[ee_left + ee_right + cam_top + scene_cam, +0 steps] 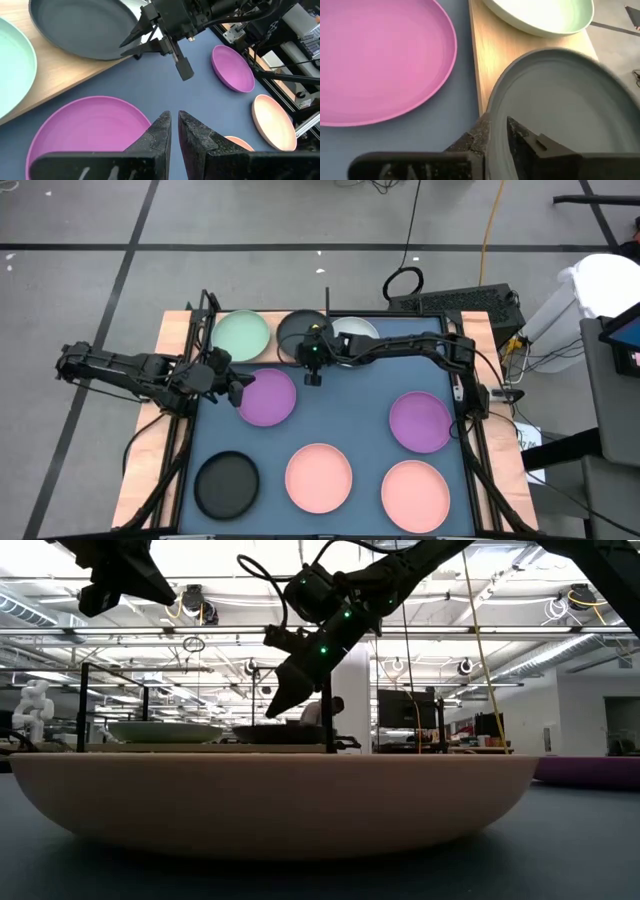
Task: Place and stack plates onto a shelf
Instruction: Put the top black plate on the shelf
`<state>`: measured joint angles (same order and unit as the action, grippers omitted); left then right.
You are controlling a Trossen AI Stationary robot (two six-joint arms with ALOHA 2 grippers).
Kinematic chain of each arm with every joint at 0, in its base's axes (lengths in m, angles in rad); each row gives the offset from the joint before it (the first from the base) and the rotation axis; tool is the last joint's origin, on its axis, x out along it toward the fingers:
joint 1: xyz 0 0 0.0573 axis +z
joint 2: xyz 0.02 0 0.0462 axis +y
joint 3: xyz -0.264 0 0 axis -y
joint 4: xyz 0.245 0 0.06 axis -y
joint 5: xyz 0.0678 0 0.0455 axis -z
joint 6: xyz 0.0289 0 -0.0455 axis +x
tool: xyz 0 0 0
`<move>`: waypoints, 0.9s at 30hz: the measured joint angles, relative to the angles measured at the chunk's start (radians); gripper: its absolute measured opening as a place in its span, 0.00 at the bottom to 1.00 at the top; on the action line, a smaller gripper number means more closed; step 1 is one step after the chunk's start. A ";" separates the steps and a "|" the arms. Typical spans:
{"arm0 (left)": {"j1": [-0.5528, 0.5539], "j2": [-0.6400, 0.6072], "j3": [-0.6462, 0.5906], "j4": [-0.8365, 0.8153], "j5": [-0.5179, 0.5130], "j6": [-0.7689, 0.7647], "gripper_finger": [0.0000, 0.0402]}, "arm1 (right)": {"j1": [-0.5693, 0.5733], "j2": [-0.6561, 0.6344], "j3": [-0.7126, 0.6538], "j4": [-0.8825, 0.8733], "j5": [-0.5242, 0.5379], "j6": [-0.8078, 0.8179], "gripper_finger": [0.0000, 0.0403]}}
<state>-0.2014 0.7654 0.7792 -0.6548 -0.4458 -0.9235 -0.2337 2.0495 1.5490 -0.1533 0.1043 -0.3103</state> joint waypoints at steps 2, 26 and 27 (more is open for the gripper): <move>0.000 0.000 0.000 0.000 0.000 0.001 0.09 | 0.001 0.000 0.000 0.009 0.000 -0.005 0.16; 0.000 0.000 0.000 -0.010 -0.034 0.055 0.09 | 0.066 -0.460 0.002 -0.316 -0.002 0.512 0.23; 0.000 0.000 0.000 -0.011 -0.034 0.056 0.09 | 0.074 -0.487 0.002 -0.353 -0.002 0.561 0.23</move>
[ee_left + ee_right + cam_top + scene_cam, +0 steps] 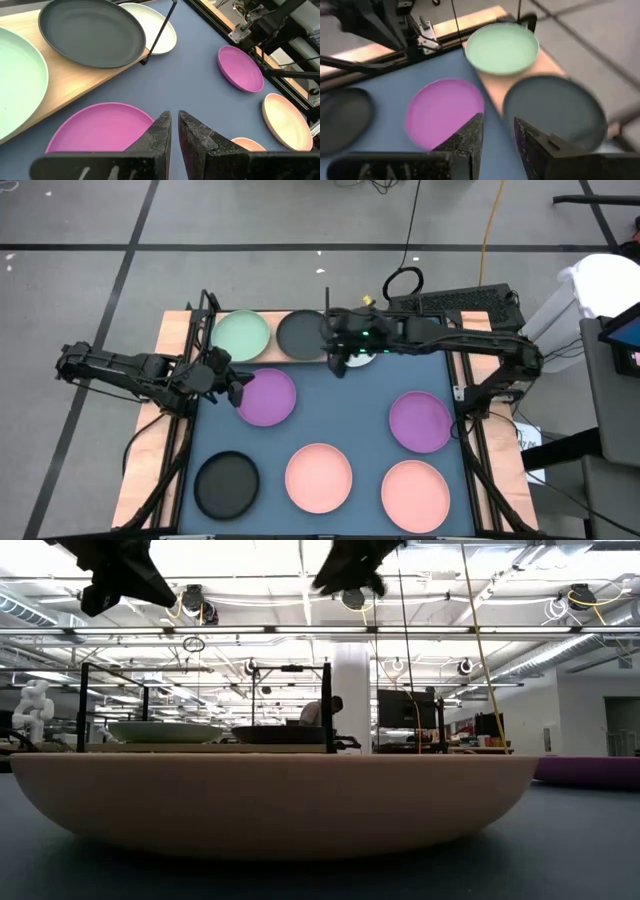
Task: Place and stack plates onto a shelf
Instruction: Put the top black plate on the shelf
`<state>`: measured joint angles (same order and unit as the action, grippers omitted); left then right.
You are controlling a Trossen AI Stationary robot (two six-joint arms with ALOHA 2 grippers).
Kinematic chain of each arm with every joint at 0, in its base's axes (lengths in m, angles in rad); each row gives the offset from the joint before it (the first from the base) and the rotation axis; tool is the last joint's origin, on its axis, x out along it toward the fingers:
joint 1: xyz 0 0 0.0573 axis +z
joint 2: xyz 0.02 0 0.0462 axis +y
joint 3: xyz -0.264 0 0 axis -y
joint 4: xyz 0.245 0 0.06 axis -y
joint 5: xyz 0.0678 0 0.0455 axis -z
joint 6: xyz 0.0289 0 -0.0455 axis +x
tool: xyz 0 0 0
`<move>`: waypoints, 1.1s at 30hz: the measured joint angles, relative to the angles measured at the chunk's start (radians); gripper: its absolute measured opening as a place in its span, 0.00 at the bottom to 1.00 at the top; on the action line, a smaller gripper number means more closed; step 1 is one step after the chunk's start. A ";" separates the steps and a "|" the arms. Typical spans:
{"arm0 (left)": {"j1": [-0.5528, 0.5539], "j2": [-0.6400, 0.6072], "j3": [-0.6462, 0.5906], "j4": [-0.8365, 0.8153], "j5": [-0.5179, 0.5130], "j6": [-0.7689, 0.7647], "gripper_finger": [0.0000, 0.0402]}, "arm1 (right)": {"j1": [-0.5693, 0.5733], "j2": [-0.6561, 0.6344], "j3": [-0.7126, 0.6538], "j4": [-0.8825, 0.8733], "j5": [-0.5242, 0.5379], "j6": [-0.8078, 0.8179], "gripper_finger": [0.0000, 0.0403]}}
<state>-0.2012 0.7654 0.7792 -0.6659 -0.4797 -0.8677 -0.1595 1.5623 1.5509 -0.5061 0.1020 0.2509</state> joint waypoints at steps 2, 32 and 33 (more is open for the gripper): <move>0.000 0.000 0.000 -0.025 0.000 0.001 0.09 | 0.020 -0.047 0.000 -0.075 -0.001 0.084 0.23; -0.031 0.016 0.000 -0.091 0.131 -0.059 0.09 | 0.018 -0.319 -0.565 0.138 -0.070 0.259 0.17; -0.031 0.018 0.000 -0.091 0.131 -0.057 0.09 | 0.000 -0.322 -0.607 0.218 -0.088 0.275 0.16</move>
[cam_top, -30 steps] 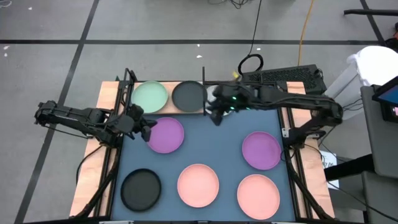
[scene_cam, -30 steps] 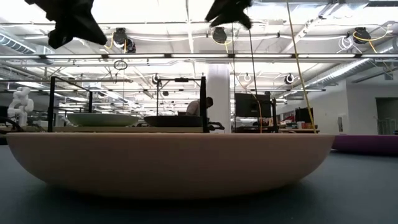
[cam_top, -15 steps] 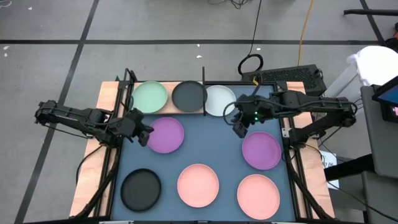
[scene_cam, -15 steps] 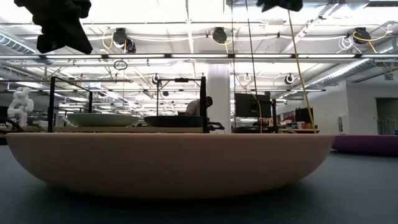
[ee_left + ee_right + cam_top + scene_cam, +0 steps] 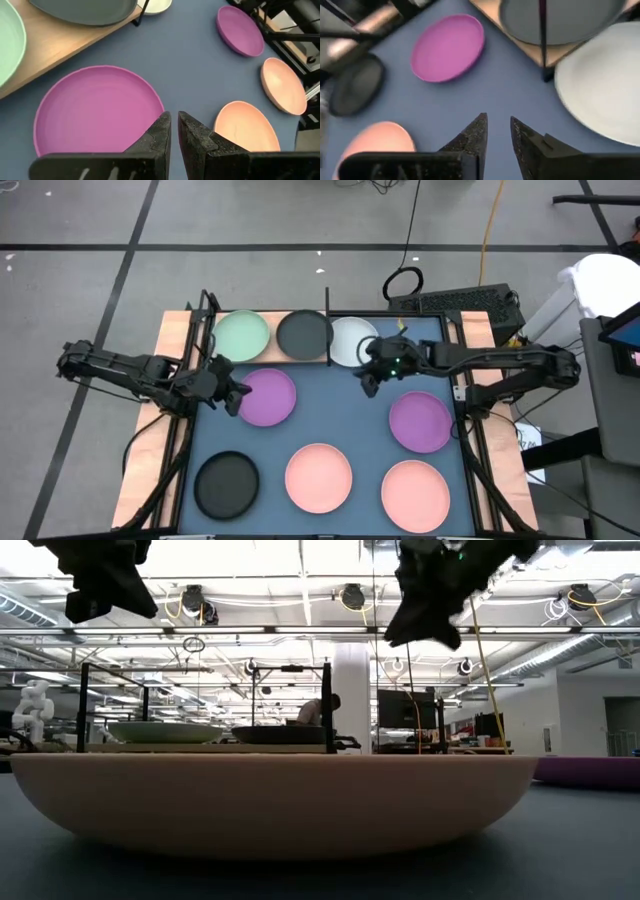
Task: Place and stack plates onto a shelf
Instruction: Put the top black plate on the shelf
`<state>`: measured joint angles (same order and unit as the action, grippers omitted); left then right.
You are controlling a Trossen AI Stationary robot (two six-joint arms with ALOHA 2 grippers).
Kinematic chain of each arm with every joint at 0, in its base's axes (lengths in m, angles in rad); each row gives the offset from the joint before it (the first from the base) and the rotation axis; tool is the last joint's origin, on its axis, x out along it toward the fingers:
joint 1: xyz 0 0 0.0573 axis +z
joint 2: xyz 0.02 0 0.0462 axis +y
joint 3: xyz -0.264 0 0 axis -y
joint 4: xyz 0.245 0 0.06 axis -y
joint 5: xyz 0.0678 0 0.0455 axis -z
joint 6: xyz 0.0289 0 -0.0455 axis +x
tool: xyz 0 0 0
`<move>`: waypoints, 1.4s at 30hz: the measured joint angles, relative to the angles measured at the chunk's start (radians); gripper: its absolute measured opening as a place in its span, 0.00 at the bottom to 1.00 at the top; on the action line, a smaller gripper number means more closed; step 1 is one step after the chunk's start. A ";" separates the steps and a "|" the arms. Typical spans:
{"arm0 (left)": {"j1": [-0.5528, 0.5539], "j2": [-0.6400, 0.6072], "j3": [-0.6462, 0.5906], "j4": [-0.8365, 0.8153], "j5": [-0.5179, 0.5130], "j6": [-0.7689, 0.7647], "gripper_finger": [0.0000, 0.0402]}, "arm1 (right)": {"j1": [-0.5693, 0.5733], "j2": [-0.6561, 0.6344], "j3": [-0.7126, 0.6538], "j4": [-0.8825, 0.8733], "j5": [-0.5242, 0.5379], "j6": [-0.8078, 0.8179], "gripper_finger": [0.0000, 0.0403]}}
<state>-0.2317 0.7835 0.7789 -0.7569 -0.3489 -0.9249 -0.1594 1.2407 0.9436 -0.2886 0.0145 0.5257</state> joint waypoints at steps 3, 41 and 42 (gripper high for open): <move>0.000 0.007 0.000 0.000 0.000 -0.025 0.09 | -0.066 -0.003 -0.092 0.165 -0.084 0.020 0.12; 0.004 0.303 0.000 0.186 -0.079 -0.261 0.09 | -0.456 0.404 -0.143 0.618 -0.281 -0.358 0.00; 0.004 0.304 0.000 0.186 -0.079 -0.261 0.09 | -0.456 0.420 -0.143 0.656 -0.281 -0.343 0.00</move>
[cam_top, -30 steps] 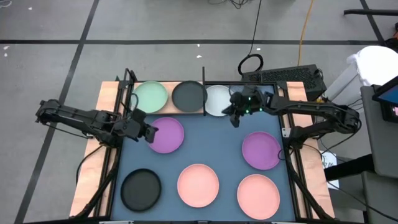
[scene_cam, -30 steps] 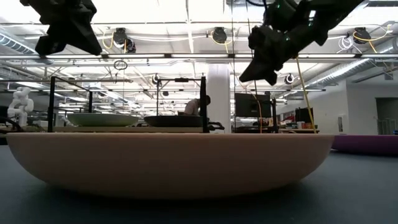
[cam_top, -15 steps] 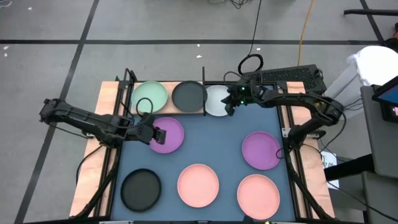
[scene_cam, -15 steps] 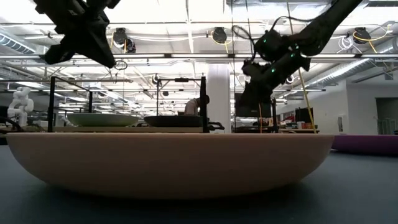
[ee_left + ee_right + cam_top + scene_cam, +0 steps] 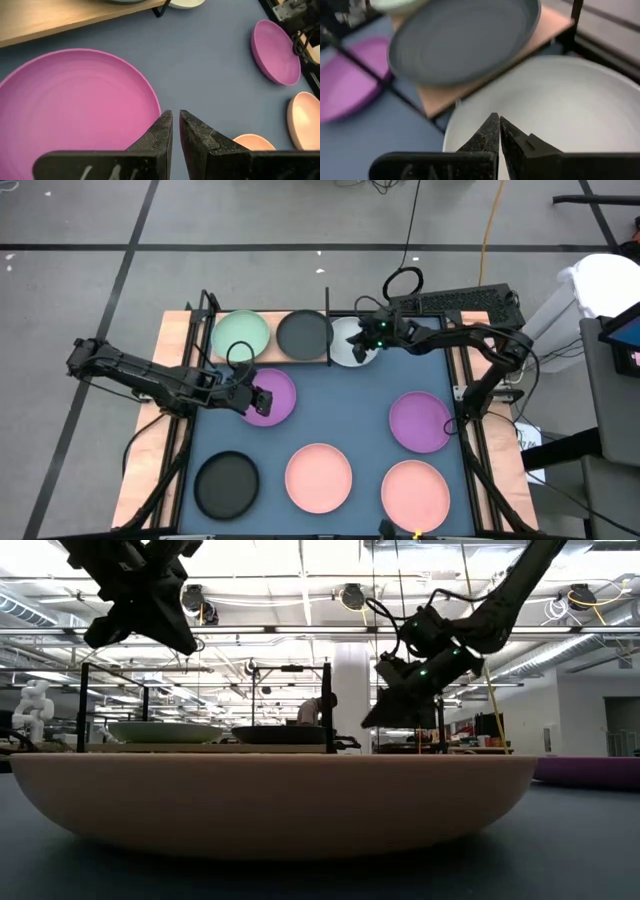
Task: Place and stack plates onto a shelf
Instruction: Put the top black plate on the shelf
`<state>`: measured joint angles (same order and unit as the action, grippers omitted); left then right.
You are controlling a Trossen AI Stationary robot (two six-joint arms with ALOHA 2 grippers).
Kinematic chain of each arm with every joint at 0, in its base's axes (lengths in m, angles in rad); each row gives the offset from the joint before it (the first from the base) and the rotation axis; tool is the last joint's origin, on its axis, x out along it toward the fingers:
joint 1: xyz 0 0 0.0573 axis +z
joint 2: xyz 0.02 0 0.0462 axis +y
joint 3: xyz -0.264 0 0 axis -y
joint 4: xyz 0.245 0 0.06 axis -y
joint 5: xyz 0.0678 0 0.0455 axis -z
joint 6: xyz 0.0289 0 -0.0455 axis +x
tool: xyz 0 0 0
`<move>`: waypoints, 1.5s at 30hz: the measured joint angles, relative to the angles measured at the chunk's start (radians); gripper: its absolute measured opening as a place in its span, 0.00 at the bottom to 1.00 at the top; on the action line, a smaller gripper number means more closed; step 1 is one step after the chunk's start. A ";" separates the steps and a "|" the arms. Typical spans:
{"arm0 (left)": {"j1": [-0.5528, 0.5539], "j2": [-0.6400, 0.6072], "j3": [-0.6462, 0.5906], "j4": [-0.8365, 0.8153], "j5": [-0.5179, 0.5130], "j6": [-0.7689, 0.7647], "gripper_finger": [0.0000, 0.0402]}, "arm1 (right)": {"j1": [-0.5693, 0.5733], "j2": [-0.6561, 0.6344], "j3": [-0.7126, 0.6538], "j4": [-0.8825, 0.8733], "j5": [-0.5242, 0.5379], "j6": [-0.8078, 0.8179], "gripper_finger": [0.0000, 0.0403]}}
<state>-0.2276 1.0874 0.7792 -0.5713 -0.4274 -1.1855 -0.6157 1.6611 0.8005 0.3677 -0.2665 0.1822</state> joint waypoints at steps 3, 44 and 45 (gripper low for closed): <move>0.000 -0.001 0.000 0.000 0.009 -0.015 0.09 | 0.001 0.042 0.000 0.073 0.000 0.036 0.00; 0.004 -0.001 0.000 0.136 0.017 -0.029 0.09 | 0.025 0.169 0.038 0.294 -0.024 -0.019 0.00; 0.005 -0.001 0.000 0.136 0.018 -0.028 0.09 | 0.027 0.169 0.038 0.293 -0.022 -0.023 0.00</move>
<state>-0.2230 1.0866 0.7792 -0.4351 -0.4099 -1.2134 -0.5887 1.8305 0.8387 0.6611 -0.2887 0.1597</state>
